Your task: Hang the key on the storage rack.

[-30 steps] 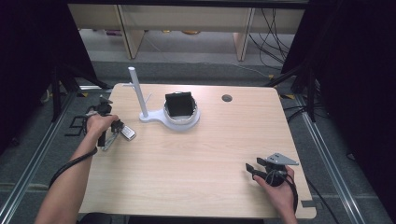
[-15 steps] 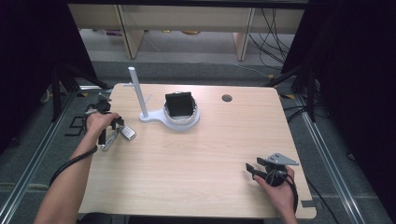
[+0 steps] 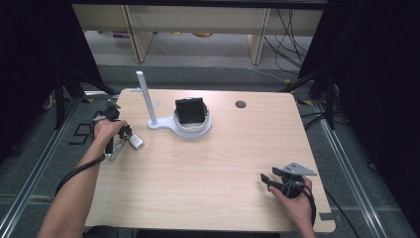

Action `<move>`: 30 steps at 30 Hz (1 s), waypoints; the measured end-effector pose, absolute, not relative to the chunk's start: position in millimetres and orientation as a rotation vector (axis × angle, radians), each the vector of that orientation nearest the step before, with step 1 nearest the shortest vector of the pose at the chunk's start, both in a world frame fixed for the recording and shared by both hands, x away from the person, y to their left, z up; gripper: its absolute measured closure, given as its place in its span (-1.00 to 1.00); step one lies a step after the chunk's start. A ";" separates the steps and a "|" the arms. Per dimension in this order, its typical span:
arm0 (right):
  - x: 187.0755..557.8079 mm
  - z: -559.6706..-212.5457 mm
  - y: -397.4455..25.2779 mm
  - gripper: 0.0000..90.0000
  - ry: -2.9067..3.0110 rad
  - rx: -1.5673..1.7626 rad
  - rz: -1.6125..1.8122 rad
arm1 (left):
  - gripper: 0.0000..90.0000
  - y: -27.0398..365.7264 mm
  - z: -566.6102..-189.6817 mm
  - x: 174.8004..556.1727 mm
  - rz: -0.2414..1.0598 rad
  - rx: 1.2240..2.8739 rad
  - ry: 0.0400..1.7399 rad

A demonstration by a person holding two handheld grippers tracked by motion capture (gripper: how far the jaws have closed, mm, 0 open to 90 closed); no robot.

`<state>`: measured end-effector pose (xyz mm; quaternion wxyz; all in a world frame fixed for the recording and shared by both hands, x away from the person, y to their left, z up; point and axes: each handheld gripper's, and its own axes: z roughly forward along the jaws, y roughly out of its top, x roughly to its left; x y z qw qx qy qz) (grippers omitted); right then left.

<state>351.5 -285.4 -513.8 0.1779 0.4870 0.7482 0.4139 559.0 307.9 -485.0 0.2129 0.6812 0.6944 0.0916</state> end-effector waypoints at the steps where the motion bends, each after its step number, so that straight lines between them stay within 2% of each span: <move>1: 351.0 -513.6 -284.9 -0.03 2.116 1.388 1.171 | 0.41 307.9 -484.8 558.9 0.254 1.900 1.928; 8: 353.3 -514.3 -287.4 -0.04 2.124 1.326 1.176 | 0.41 304.5 -485.3 560.5 0.204 1.953 1.949; 16: 353.8 -515.0 -287.7 -0.04 2.113 1.330 1.170 | 0.36 294.7 -479.4 559.7 0.223 1.970 1.975; 19: 353.1 -514.4 -287.7 -0.04 2.122 1.327 1.176 | 0.36 295.1 -478.2 560.4 0.193 1.983 1.998; 26: 352.3 -514.9 -286.2 -0.04 2.111 1.351 1.188 | 0.45 295.9 -481.0 561.2 0.160 1.973 2.010; 28: 351.6 -514.1 -286.0 -0.04 2.120 1.361 1.175 | 0.50 298.4 -480.0 561.1 0.127 2.051 1.982; 30: 352.3 -515.5 -285.2 -0.04 2.112 1.349 1.192 | 0.55 296.7 -482.3 561.2 0.107 2.026 1.986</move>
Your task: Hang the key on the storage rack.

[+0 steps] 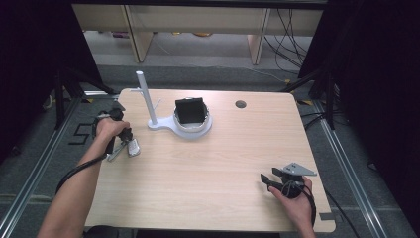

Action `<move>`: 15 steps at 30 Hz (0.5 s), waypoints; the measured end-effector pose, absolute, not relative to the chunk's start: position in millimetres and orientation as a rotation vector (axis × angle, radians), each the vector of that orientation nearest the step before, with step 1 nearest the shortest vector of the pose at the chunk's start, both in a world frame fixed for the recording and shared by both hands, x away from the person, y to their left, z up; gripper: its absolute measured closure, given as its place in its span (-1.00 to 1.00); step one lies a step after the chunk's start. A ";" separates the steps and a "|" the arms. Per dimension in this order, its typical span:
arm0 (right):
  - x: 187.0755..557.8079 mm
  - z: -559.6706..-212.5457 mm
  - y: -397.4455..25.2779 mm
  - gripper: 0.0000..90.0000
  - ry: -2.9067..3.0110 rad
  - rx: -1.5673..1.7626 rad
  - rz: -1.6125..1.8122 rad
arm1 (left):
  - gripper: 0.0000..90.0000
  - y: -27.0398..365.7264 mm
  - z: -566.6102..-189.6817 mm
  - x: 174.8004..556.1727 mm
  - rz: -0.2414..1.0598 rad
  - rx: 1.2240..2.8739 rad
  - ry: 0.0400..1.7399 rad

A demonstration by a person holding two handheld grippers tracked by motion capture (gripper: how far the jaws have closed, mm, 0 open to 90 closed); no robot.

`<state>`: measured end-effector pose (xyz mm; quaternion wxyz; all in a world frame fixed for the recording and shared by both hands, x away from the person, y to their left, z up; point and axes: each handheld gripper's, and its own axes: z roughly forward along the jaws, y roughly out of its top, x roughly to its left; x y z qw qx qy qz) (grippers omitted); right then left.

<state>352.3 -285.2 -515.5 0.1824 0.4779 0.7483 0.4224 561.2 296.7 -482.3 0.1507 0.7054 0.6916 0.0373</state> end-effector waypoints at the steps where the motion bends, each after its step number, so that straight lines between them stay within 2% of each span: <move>1: 350.8 -514.5 -284.4 -0.04 2.110 1.376 1.184 | 0.57 295.6 -483.1 561.5 0.114 2.009 1.991; 7: 353.1 -515.0 -286.8 -0.04 2.118 1.329 1.185 | 0.58 294.9 -483.2 561.3 0.120 2.025 1.968; 8: 350.9 -514.7 -284.4 -0.04 2.109 1.373 1.186 | 0.58 298.2 -480.6 561.3 0.093 2.106 1.934; 11: 351.7 -514.3 -285.9 -0.04 2.119 1.359 1.174 | 0.56 293.4 -482.4 560.9 0.112 2.050 1.948; 15: 351.6 -514.0 -286.0 -0.04 2.119 1.365 1.175 | 0.60 291.7 -482.7 558.8 0.135 2.104 1.896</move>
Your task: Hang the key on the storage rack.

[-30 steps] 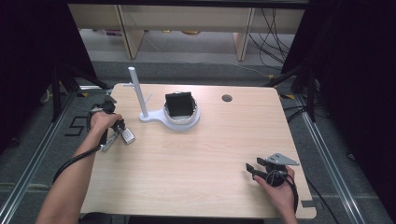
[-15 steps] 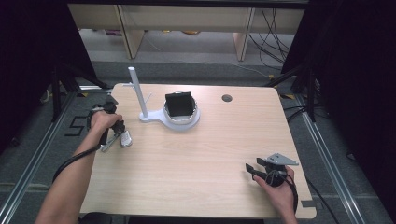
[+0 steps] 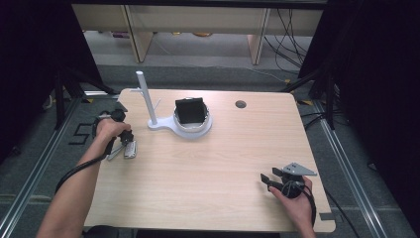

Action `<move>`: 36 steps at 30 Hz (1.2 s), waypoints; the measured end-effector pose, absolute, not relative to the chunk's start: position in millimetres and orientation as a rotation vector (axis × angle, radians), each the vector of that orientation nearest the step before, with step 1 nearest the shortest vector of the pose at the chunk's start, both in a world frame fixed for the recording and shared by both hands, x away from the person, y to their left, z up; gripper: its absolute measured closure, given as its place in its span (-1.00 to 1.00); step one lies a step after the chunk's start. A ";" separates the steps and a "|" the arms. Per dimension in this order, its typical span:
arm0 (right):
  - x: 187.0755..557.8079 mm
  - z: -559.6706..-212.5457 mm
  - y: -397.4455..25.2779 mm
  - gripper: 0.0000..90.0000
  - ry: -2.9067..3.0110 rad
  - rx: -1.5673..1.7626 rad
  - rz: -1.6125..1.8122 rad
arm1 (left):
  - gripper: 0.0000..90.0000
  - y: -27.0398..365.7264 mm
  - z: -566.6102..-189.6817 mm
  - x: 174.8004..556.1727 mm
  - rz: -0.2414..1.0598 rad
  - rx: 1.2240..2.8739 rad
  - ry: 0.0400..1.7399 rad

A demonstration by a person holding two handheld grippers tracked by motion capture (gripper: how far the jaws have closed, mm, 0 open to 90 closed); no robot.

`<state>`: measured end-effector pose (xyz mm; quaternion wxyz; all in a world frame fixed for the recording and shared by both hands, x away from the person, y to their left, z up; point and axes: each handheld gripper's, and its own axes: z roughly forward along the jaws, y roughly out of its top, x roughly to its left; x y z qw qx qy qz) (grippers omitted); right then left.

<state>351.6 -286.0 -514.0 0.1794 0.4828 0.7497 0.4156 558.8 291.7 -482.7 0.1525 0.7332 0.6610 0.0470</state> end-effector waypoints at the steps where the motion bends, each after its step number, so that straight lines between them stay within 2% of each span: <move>1: 352.2 -514.9 -285.7 -0.04 2.114 1.351 1.184 | 0.60 291.8 -482.3 558.9 0.127 2.123 1.885; 11: 353.1 -515.0 -286.9 -0.04 2.123 1.326 1.181 | 0.64 293.2 -484.1 551.9 0.171 2.106 1.810; 25: 353.1 -514.3 -287.7 -0.04 2.141 1.329 1.186 | 0.67 296.3 -484.1 541.1 0.223 2.180 1.575; 36: 352.4 -514.5 -286.9 -0.04 2.113 1.332 1.182 | 0.75 301.2 -485.5 529.8 0.248 2.079 1.512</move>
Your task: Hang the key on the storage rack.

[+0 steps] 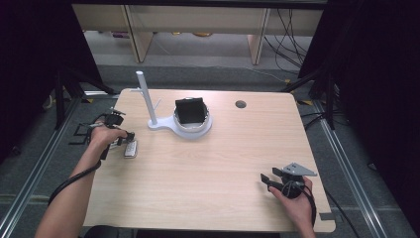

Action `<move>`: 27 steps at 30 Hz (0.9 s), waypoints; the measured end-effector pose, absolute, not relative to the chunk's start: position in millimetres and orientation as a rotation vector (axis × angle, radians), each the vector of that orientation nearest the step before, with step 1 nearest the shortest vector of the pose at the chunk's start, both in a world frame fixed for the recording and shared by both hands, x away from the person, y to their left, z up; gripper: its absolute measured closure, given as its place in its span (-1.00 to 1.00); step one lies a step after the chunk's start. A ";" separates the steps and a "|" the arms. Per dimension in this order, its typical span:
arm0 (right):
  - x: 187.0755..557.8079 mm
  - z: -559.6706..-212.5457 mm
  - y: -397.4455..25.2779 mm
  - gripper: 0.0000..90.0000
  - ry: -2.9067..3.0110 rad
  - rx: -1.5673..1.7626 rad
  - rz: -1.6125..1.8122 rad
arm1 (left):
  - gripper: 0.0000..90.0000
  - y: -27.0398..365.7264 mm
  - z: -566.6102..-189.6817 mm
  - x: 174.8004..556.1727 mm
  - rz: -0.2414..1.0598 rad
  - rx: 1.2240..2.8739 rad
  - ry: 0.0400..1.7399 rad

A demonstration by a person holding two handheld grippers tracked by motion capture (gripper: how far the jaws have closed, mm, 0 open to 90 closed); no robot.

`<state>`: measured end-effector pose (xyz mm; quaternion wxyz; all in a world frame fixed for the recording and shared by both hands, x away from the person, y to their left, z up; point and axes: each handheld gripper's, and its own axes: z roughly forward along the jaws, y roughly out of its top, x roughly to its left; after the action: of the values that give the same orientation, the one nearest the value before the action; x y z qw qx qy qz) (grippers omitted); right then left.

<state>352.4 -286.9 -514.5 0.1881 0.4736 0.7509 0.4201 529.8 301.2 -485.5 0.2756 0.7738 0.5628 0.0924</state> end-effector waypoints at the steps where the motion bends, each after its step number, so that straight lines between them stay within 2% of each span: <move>1: 352.5 -514.6 -287.2 -0.04 2.112 1.330 1.179 | 0.75 302.7 -486.1 529.5 0.251 2.093 1.500; 2: 352.6 -514.7 -287.2 -0.04 2.112 1.330 1.182 | 0.76 303.5 -486.3 528.7 0.263 2.079 1.500; 3: 352.6 -514.7 -287.3 -0.04 2.111 1.332 1.181 | 0.94 304.4 -486.5 528.0 0.260 2.039 1.511; 10: 353.0 -514.8 -287.3 -0.04 2.110 1.321 1.177 | 0.95 307.0 -488.3 525.7 0.268 2.094 1.469; 16: 353.0 -514.7 -287.2 -0.04 2.111 1.320 1.176 | 0.94 307.4 -489.8 523.1 0.222 2.045 1.512; 18: 350.7 -514.1 -285.0 -0.04 2.109 1.373 1.173 | 0.93 307.6 -487.6 522.2 0.269 2.009 1.528; 24: 350.7 -514.2 -284.7 -0.04 2.109 1.367 1.175 | 0.57 303.4 -474.7 516.6 0.303 2.059 1.516; 27: 350.7 -514.3 -284.7 -0.04 2.109 1.365 1.175 | 0.45 299.8 -474.6 514.0 0.247 2.076 1.570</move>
<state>350.7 -284.7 -514.3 0.1828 0.4840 0.7476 0.4165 514.0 299.8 -474.6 0.2606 0.7665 0.5799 0.0914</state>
